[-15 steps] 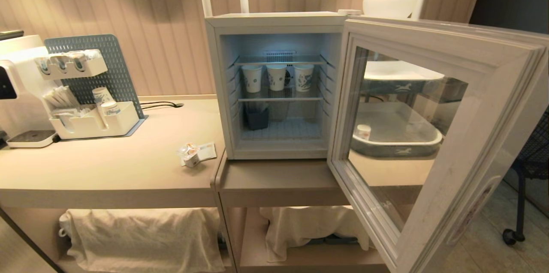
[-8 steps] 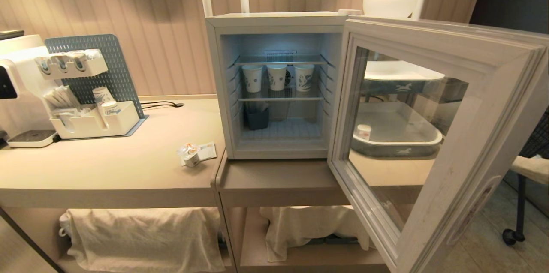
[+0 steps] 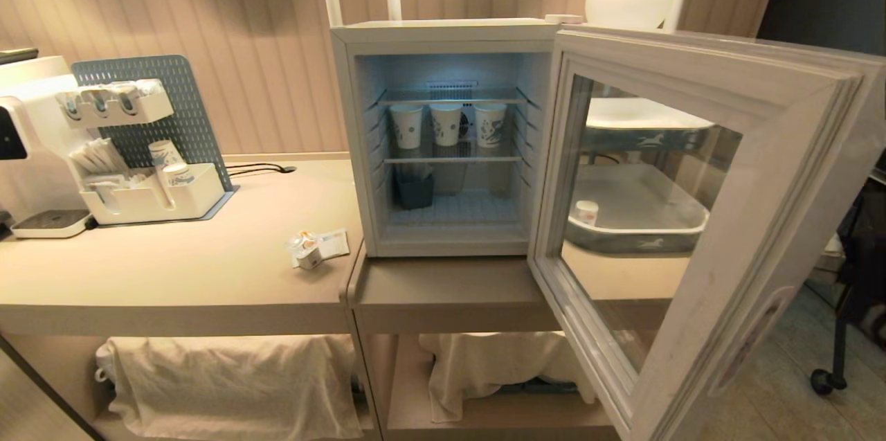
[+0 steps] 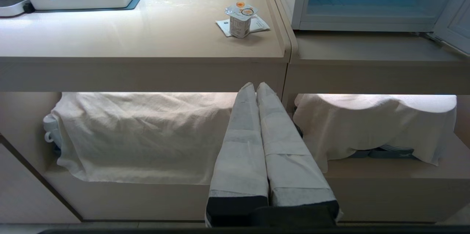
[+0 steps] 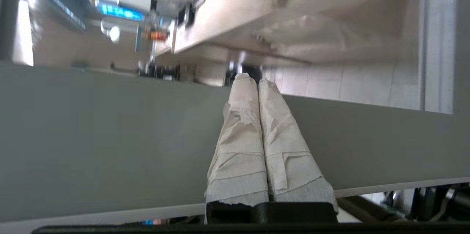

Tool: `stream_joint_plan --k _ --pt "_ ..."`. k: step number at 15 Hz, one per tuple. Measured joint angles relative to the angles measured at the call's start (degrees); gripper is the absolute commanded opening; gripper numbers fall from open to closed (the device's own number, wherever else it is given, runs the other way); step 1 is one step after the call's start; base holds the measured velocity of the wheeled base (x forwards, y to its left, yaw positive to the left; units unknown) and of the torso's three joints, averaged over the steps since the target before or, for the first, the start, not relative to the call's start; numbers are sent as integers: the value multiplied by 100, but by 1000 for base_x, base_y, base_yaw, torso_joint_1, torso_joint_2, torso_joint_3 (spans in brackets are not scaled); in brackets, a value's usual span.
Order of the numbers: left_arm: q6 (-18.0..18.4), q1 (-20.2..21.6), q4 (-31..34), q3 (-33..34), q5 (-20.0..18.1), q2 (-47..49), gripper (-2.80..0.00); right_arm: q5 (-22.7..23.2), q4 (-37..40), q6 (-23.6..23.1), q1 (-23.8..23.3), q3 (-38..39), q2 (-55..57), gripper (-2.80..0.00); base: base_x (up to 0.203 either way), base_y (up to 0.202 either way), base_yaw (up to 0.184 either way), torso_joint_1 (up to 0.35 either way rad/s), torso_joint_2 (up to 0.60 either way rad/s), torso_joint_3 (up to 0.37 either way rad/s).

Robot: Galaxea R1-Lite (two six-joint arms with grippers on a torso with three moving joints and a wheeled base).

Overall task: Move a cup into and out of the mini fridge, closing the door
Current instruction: Close the freezer door

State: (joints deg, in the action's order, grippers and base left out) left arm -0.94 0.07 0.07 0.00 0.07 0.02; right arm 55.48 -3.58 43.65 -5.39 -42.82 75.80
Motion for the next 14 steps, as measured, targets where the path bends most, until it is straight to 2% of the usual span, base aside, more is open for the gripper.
stream_joint_plan --k 2,5,8,12,14 --pt "0 -2 0 0 1 0 -280 -582 -44 108 737 -258 195 -280 0 0 0 0 0 0" --pt "0 2 -2 0 0 0 -280 -1971 -309 127 2035 -779 834 -280 0 0 0 0 0 0" --pt "1 0 0 0 0 0 -280 -3312 -337 9 3081 -1983 1696 -280 0 0 0 0 0 0" --pt "-10 0 -7 0 2 0 -280 -4753 20 -670 3932 -4187 3151 -280 0 0 0 0 0 0" --pt "-10 -2 -7 0 2 0 -280 -5951 41 -1341 4160 -5371 3974 -280 0 0 0 0 0 0"
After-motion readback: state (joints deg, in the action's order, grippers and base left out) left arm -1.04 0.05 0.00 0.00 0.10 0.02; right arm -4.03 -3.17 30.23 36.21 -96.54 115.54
